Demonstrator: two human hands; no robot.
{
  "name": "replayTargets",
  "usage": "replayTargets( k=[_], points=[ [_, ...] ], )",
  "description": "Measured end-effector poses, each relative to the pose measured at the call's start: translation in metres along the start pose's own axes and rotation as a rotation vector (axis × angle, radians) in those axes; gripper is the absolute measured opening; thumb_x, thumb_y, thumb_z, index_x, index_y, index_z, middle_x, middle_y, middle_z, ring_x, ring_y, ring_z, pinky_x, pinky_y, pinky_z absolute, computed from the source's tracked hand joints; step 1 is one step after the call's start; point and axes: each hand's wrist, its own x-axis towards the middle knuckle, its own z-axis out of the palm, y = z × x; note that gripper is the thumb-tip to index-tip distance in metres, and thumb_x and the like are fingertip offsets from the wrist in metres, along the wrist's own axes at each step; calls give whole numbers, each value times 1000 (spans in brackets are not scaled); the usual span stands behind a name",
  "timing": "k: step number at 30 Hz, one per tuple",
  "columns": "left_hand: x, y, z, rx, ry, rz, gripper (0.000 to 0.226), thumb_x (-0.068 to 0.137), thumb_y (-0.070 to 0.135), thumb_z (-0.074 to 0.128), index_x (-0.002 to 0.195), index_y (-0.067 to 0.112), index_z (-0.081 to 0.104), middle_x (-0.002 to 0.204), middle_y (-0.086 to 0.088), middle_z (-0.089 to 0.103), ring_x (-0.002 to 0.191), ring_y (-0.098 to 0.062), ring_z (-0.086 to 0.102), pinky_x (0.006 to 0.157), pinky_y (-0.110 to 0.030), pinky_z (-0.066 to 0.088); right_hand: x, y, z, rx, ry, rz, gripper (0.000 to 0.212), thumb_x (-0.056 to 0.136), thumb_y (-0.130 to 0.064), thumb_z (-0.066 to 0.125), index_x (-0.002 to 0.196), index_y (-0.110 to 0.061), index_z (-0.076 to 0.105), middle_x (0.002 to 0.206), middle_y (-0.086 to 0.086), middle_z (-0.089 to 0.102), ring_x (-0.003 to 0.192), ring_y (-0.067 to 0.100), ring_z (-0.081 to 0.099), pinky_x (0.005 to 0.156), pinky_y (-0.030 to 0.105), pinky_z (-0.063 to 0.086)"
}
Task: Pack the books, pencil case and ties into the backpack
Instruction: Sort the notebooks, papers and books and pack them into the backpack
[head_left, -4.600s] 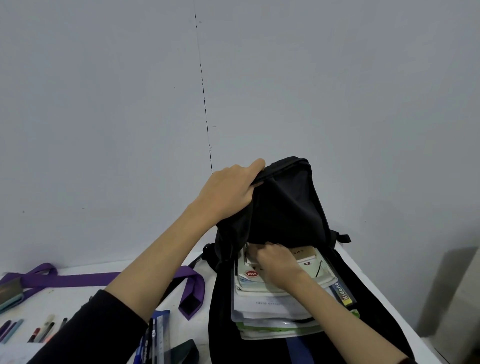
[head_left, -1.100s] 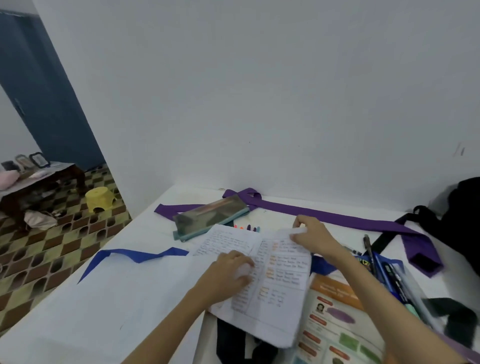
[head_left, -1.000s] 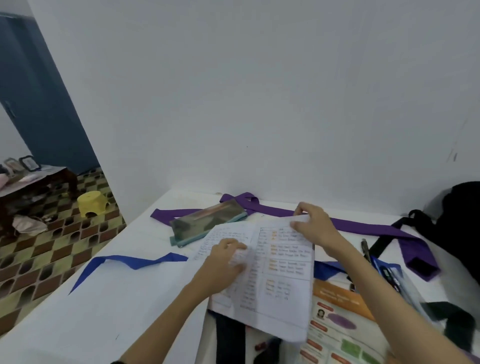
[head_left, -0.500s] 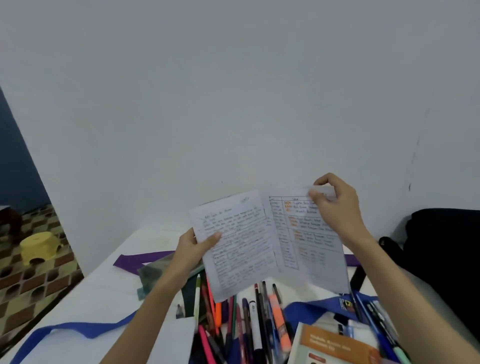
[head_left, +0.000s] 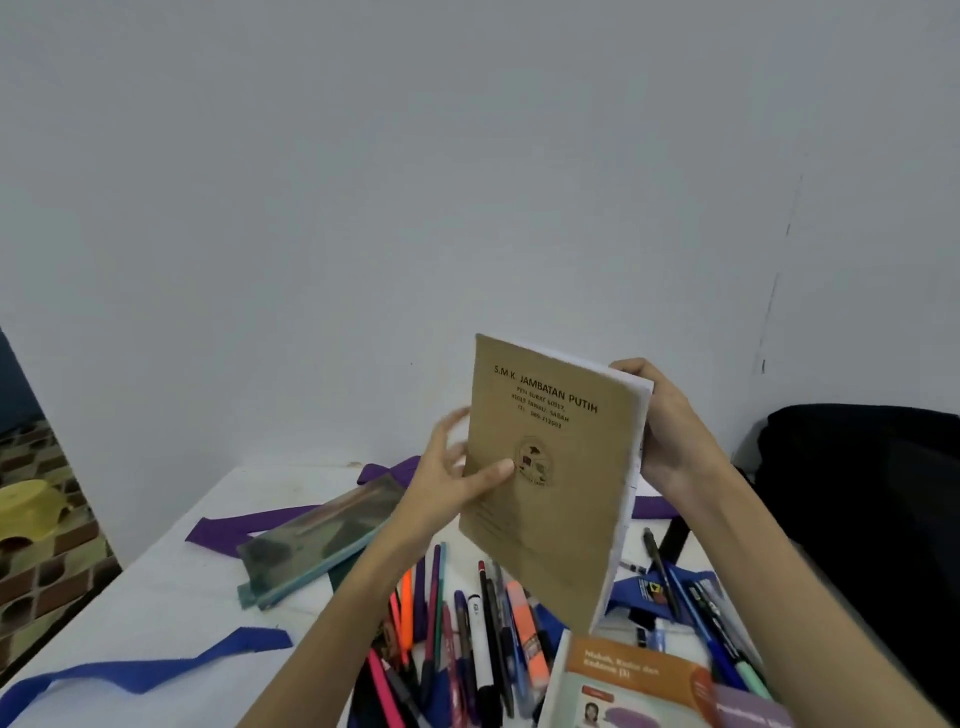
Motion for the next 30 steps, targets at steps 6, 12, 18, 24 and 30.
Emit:
replayTargets(
  k=[6,12,18,24,30],
  points=[
    [-10,-22,43,-7,150,-1,30,80,16,73,99,31,56,102,9,67,95,-8,64,73,-20,53,-24,8,-31,138,-47,84,56,84,-66,45,70,-18,70,74,11,61,74,24,60,78,37,50],
    [-23,-43,79,-96,80,-125,37,81,17,72,115,19,56,112,0,67,103,-16,64,87,-38,54,-55,38,-74,-353,21,26,54,80,-56,55,120,-21,61,112,2,70,101,20,67,81,35,54],
    [-52,-78,97,-50,-144,-189,32,80,10,72,106,26,60,106,8,69,100,-10,66,83,-28,55,-92,66,-95,-287,102,81,33,76,-27,69,105,-12,68,101,3,73,92,19,70,74,28,55],
    [-63,-99,106,-41,-165,-200,32,83,10,68,105,29,58,107,9,68,100,-6,65,84,-22,53,-103,73,-99,-310,105,134,36,74,-33,68,106,-15,68,102,0,73,97,19,68,77,29,53],
    [-41,-67,100,267,-158,-156,12,86,16,67,97,16,66,92,2,70,93,-18,68,73,-26,56,-95,27,-107,-390,182,-73,61,71,-18,78,125,-20,50,118,0,64,100,12,65,74,21,55]
  ],
)
